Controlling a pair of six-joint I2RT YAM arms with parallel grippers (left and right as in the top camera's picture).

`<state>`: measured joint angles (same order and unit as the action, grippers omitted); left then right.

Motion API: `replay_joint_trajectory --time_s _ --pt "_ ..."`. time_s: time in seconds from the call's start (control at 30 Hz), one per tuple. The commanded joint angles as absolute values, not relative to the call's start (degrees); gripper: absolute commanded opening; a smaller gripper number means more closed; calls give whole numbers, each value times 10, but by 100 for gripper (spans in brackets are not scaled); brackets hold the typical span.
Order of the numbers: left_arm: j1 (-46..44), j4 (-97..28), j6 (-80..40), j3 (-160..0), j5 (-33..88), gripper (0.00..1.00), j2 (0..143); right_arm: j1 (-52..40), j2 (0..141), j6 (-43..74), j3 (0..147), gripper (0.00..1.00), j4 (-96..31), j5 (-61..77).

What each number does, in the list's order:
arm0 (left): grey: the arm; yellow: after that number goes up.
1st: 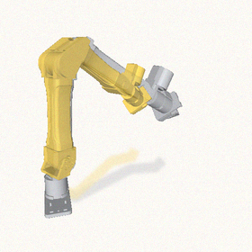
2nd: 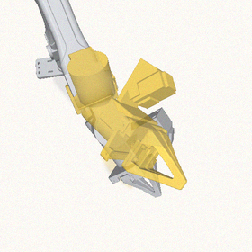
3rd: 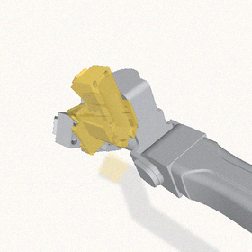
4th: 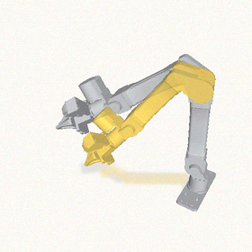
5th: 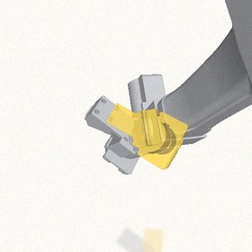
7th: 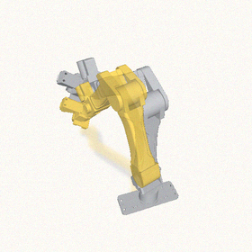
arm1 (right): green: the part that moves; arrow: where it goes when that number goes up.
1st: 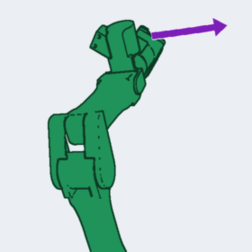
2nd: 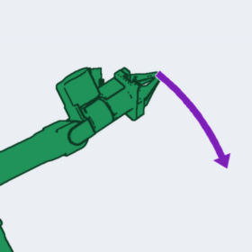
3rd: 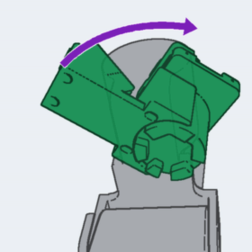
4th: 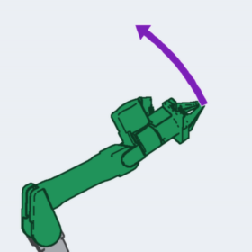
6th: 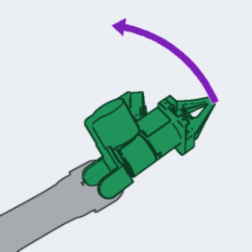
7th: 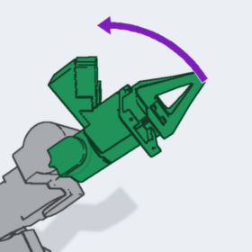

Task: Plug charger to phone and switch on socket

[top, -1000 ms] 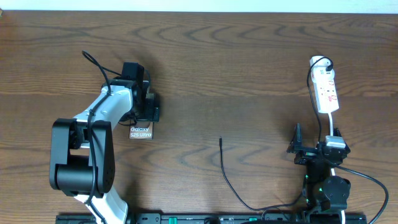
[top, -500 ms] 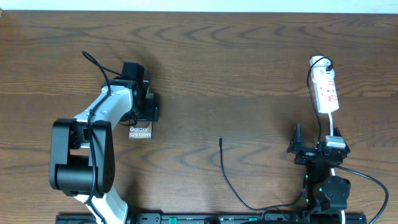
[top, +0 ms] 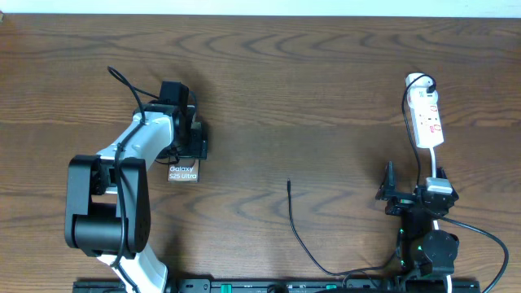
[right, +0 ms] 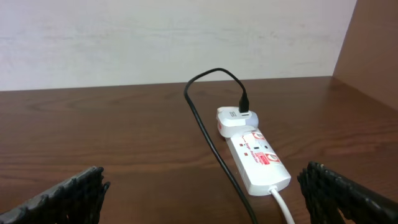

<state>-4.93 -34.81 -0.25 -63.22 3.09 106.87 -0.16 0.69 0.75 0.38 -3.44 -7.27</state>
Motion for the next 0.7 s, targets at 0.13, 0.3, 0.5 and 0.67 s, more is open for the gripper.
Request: replay_joint_trajectory --time_s 0.13,0.3,0.5,0.67 --pt "-49 -350 -12 -612 40 80 1079 6 3 -1 3 99 -37 -72" --pt "-49 -350 -12 -612 40 80 1079 6 3 -1 3 99 -37 -72" --pt "-49 -350 -12 -612 40 78 1079 6 3 -1 3 99 -37 -71" --pt "-49 -350 -12 -612 40 78 1079 6 3 -1 3 99 -37 -72"
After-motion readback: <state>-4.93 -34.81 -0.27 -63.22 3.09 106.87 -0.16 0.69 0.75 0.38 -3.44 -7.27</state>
